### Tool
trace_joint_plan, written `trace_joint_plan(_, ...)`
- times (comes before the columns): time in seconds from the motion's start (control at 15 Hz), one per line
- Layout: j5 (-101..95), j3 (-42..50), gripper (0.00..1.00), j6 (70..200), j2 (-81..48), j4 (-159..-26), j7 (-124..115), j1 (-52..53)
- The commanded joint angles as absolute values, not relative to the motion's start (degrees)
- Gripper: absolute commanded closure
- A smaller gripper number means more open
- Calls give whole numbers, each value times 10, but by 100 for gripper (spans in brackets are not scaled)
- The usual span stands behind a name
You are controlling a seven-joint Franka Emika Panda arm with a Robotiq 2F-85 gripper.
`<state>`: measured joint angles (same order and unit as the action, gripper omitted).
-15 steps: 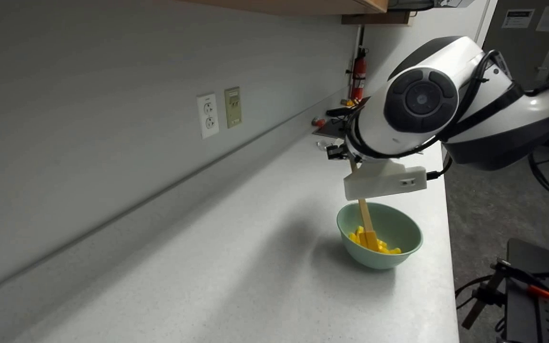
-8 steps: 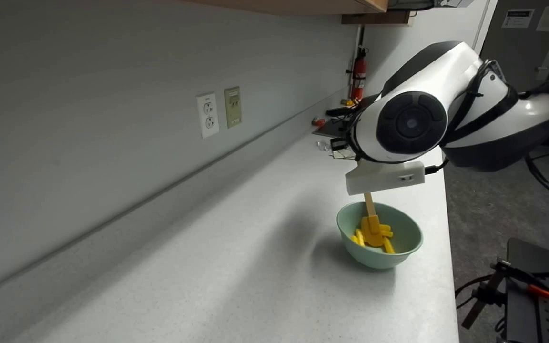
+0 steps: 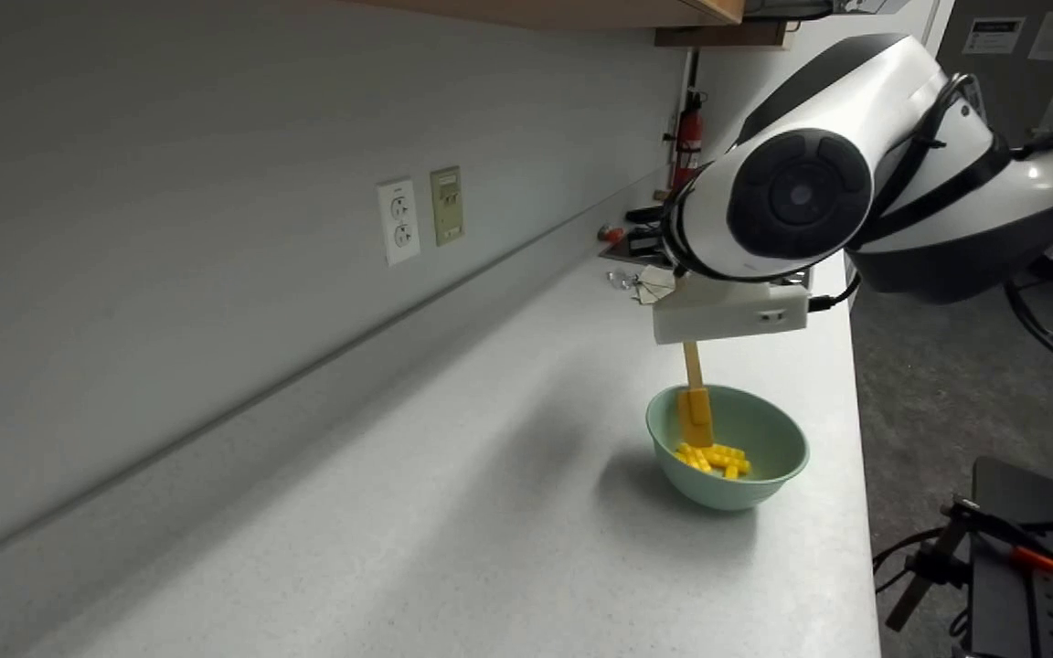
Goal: Use the wooden cooking stick to stir the contents of the green bowl
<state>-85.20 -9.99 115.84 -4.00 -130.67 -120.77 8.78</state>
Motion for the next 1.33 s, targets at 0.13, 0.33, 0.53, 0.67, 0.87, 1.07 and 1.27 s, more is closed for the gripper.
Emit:
trace_joint_plan(0.13, -774, -95, 96, 1230, -34, -1298, -1178, 84)
trace_joint_plan(0.33, -771, -92, 96, 1235, -52, -1294, -1183, 84)
trace_joint_plan(0.53, -777, -88, 96, 1231, -70, -1290, -1188, 83)
trace_joint_plan(0.67, -785, -85, 96, 1224, -81, -1289, -1191, 82)
trace_joint_plan(0.87, -790, -88, 96, 1200, -89, -1287, -1199, 89)
trace_joint_plan(1.07, -812, -88, 96, 1173, -89, -1287, -1211, 92)
trace_joint_plan(1.27, -849, -89, 96, 1139, -87, -1287, -1224, 95)
